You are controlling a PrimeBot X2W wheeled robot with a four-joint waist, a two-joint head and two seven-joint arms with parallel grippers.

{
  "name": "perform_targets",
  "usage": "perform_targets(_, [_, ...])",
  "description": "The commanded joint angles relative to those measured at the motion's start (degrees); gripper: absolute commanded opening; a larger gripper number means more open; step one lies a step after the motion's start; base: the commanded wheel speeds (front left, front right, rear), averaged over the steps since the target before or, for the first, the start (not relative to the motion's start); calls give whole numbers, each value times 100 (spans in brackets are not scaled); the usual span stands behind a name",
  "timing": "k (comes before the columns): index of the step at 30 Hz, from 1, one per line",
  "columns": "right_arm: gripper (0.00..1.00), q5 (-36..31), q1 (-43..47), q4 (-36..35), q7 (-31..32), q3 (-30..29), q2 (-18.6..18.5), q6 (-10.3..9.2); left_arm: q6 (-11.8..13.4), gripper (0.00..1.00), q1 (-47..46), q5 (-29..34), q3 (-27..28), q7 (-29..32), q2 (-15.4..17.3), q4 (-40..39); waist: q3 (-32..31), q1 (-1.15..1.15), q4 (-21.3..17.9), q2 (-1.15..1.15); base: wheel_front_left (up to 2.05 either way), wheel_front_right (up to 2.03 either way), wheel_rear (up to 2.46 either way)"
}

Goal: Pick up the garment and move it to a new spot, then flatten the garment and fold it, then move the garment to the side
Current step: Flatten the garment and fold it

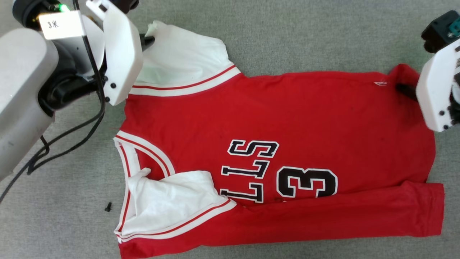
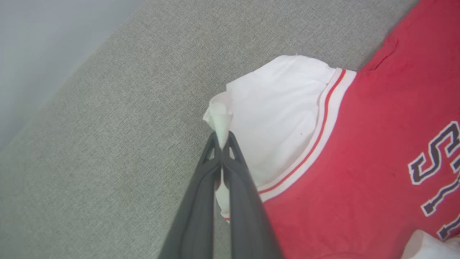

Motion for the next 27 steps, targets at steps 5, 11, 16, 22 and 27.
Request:
perform_targets(5, [0, 97, 64, -54, -725, 283, 24, -1, -8, 0, 321, -97, -69, -337, 120, 40, -558, 0, -27, 0, 0, 0, 0])
perform_targets(11, [0, 349, 505, -266, -1728, 578, -265, -1, 100, 0, 1140, -166, -196, -801, 635, -462, -1291, 0, -70, 0, 0, 0, 0])
perform_targets(16, [0, 506, 1001, -392, -2151, 740, -522, -1, 393, 0, 1867, -289, -314, -1099, 1068, -998, -1678, 0, -91, 0, 0, 0, 0])
perform_targets(22, [0, 671, 1692, -508, -2548, 859, -734, -1, 808, 0, 2796, -488, -529, -1408, 1469, -1587, -1981, 0, -118, 0, 0, 0, 0])
perform_targets(27, [0, 742, 2121, -512, -2737, 878, -751, -1, 1039, 0, 3363, -635, -699, -1639, 1554, -1758, -2004, 0, -139, 0, 0, 0, 0])
